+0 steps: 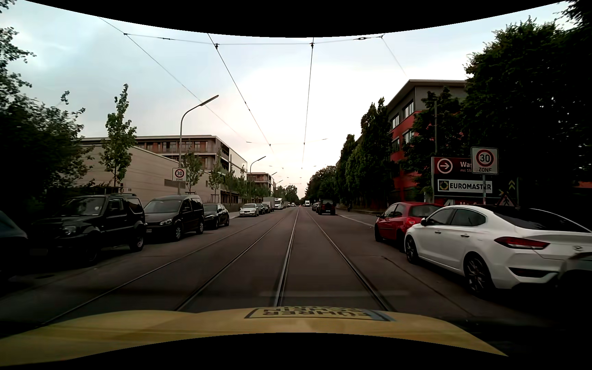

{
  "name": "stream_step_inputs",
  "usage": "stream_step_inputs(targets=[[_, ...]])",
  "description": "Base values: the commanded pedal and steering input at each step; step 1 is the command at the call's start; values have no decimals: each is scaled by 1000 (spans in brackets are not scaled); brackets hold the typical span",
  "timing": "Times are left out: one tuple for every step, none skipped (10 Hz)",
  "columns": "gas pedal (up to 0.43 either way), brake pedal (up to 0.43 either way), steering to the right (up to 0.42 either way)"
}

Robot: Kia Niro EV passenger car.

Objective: Follow the waypoints while adhering to traffic rules and regulations

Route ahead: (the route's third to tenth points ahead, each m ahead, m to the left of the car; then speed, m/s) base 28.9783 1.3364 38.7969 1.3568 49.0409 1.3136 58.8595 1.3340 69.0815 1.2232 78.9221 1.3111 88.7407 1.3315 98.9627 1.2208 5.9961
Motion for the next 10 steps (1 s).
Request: stream_step_inputs(targets=[[118, 0, -3], [118, 0, -3], [118, 0, -2], [118, 0, -2], [118, 0, -2], [118, 0, -3], [118, 0, -2], [118, 0, -2], [118, 0, 0], [118, 0, 0]])
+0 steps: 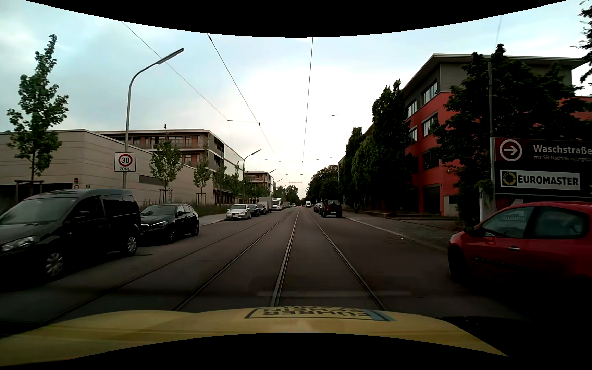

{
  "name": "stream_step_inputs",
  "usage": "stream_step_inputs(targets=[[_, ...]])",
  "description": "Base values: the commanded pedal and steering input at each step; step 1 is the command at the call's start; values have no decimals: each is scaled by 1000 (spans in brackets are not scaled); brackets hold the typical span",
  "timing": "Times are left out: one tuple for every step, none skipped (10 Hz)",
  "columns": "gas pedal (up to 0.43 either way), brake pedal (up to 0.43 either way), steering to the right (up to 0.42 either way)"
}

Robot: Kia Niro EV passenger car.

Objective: Follow the waypoints while adhering to traffic rules and regulations

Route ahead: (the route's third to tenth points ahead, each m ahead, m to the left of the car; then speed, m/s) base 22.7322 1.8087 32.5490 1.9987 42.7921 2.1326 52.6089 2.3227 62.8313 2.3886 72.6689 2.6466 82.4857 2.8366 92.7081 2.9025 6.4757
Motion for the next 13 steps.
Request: stream_step_inputs(targets=[[118, 0, 1], [118, 0, 0], [118, 0, 0], [118, 0, 0], [118, 0, 0], [118, 0, 0], [110, 0, 0], [110, 0, 0], [110, 0, 0], [110, 0, -1], [110, 0, -2], [110, 0, -3], [110, 0, -4]])
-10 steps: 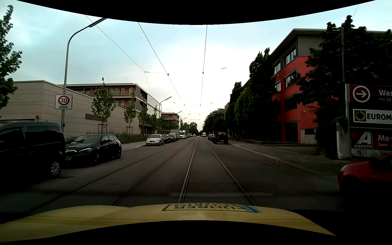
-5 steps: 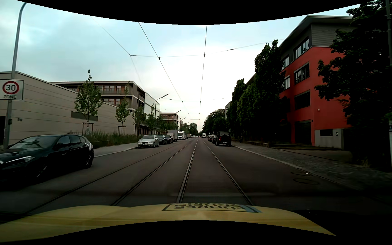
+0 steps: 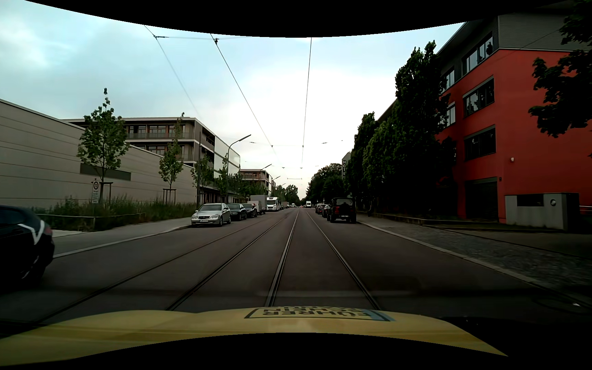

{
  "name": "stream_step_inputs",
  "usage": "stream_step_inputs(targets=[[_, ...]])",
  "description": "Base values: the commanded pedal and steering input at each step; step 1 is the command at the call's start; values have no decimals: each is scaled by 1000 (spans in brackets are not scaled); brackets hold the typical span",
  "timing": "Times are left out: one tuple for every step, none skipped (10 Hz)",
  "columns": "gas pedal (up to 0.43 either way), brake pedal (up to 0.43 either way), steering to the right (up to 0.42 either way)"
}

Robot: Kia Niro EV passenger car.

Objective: Follow the waypoints while adhering to traffic rules and regulations

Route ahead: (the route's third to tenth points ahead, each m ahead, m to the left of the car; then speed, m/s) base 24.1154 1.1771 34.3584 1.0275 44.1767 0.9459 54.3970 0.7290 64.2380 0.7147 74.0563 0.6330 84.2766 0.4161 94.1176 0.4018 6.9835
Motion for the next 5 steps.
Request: stream_step_inputs(targets=[[110, 0, -4], [110, 0, -4], [110, 0, -4], [110, 0, -4], [110, 0, -4]])
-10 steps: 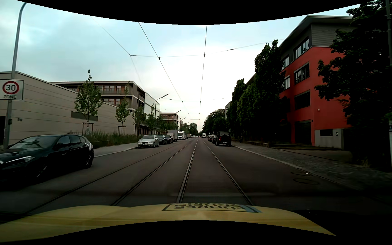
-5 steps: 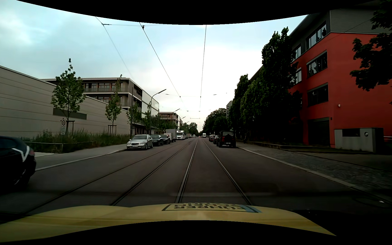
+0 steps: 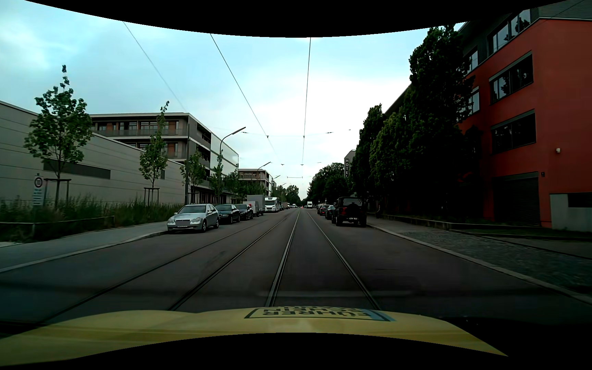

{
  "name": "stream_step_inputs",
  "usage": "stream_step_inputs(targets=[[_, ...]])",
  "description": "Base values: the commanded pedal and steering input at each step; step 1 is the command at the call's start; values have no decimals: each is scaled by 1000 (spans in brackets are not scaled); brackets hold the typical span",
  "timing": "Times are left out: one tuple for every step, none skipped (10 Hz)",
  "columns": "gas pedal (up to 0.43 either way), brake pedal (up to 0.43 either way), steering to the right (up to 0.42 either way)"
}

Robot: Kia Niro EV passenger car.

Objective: Follow the waypoints while adhering to traffic rules and regulations

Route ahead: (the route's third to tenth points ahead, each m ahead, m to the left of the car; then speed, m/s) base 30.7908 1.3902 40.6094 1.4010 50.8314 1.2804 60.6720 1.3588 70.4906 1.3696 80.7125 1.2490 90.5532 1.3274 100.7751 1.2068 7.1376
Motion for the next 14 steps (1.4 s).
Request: stream_step_inputs(targets=[[110, 0, -4], [110, 0, -4], [110, 0, -4], [110, 0, -4], [110, 0, -3], [110, 0, -3], [110, 0, -2], [110, 0, -2], [98, 0, -2], [87, 0, -2], [87, 0, -2], [87, 0, -3], [87, 0, -2], [87, 0, -2]])
